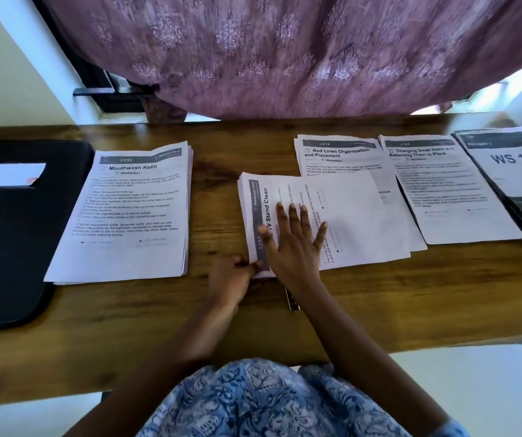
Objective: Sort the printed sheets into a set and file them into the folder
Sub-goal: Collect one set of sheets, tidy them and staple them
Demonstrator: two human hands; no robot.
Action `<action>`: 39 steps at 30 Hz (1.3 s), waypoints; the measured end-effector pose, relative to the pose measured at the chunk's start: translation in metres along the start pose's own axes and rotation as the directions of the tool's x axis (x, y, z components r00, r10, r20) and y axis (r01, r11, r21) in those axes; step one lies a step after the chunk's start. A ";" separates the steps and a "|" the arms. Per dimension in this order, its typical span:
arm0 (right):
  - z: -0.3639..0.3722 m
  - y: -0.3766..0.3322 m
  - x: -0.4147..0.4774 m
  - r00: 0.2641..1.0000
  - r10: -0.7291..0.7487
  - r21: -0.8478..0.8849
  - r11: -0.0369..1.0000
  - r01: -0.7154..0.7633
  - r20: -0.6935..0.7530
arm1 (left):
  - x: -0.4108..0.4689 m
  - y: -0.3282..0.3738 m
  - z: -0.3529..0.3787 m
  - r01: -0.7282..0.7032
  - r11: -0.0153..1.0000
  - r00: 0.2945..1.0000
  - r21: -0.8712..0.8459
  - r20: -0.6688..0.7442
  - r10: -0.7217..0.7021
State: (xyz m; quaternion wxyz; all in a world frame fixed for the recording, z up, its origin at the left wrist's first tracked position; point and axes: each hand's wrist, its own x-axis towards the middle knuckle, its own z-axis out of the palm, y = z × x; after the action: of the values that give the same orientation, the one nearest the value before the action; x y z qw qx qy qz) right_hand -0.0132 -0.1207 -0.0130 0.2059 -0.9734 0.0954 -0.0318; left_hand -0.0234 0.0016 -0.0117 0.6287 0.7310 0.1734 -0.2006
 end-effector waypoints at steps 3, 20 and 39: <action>-0.029 0.009 -0.021 0.992 0.096 0.165 0.983 -0.082 -0.084 | -0.001 0.001 0.000 0.020 0.996 1.000 -0.085 0.009 -0.019; -0.044 0.031 -0.066 0.974 -0.224 -0.231 0.947 0.221 0.015 | 0.011 0.012 0.000 0.108 0.896 0.986 -0.431 -0.070 -0.153; -0.136 -0.001 0.120 0.946 -0.274 0.695 0.646 0.314 -0.172 | -0.037 0.141 -0.074 -0.657 0.753 0.746 0.046 -0.110 0.657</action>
State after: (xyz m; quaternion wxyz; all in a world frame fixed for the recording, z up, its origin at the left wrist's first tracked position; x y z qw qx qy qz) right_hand 0.0907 -0.1970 0.1148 0.5567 -0.8176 -0.0784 -0.1240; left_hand 0.0215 0.0535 0.1369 0.6460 0.7572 -0.0580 0.0769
